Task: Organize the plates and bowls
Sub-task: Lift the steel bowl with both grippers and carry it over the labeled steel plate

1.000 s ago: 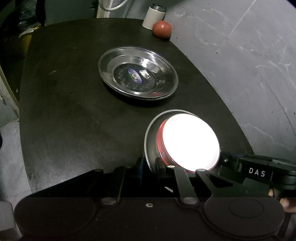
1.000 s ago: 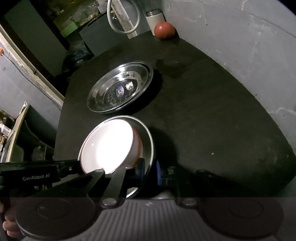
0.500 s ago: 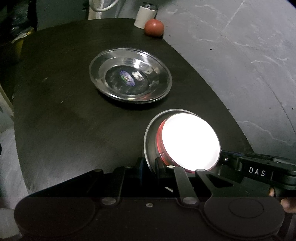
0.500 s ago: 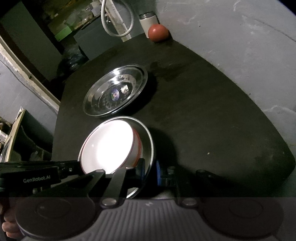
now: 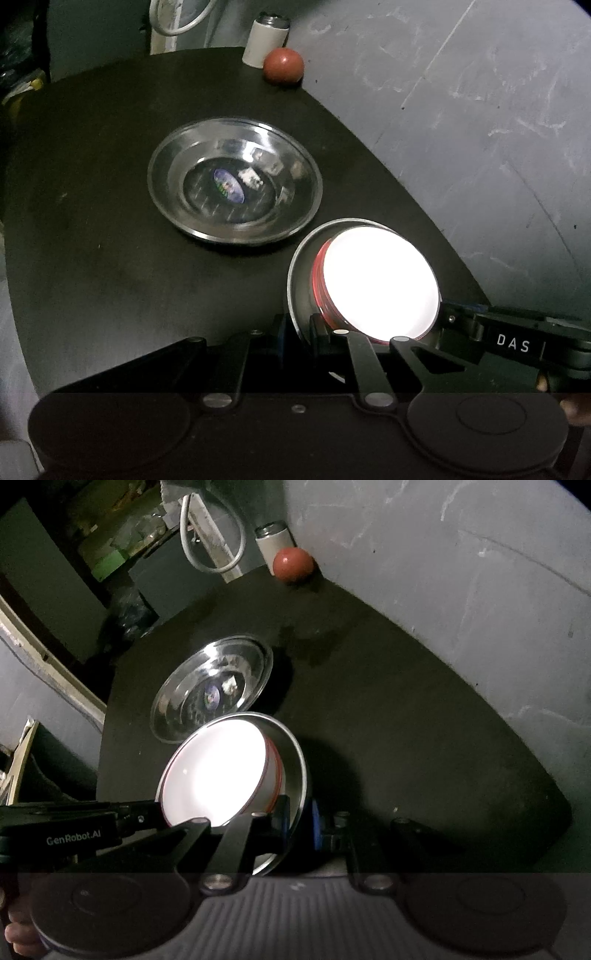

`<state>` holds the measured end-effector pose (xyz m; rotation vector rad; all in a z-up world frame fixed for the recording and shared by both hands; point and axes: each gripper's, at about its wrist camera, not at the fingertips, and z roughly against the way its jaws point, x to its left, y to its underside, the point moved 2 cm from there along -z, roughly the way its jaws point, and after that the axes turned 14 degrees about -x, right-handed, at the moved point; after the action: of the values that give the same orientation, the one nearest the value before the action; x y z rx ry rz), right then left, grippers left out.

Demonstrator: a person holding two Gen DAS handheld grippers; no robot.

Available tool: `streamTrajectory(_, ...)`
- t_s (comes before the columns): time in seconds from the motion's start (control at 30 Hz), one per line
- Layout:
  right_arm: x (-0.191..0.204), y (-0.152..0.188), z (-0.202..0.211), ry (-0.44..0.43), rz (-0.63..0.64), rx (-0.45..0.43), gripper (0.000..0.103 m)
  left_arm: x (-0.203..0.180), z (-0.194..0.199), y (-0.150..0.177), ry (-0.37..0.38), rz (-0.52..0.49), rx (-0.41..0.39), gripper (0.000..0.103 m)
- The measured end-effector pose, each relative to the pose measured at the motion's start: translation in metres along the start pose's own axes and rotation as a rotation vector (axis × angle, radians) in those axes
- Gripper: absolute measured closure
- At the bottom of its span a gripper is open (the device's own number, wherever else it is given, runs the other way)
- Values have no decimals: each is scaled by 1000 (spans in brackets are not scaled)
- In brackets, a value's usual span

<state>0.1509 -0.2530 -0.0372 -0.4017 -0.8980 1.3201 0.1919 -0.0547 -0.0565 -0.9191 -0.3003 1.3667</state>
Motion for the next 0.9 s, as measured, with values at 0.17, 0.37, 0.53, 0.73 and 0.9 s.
streamTrajectory(0.17, 2, -11, -4, 11, -3, -16, 89, 2, -6, -13, 9, -1, -16, 90)
streamTrajectory(0.37, 8, -25, -12, 13, -2, -34, 89, 8, -6, -26, 11, 0, -38, 90)
streamTrajectory(0.53, 16, -35, -19, 6, 8, -36, 89, 14, -6, -37, -16, 3, -46, 90)
streamTrajectory(0.73, 31, -44, -29, -22, 30, -42, 89, 27, -1, -46, -46, 19, -69, 90)
streamTrajectory(0.9, 40, -50, -38, -40, 46, -39, 89, 38, 2, -49, -68, 32, -78, 90)
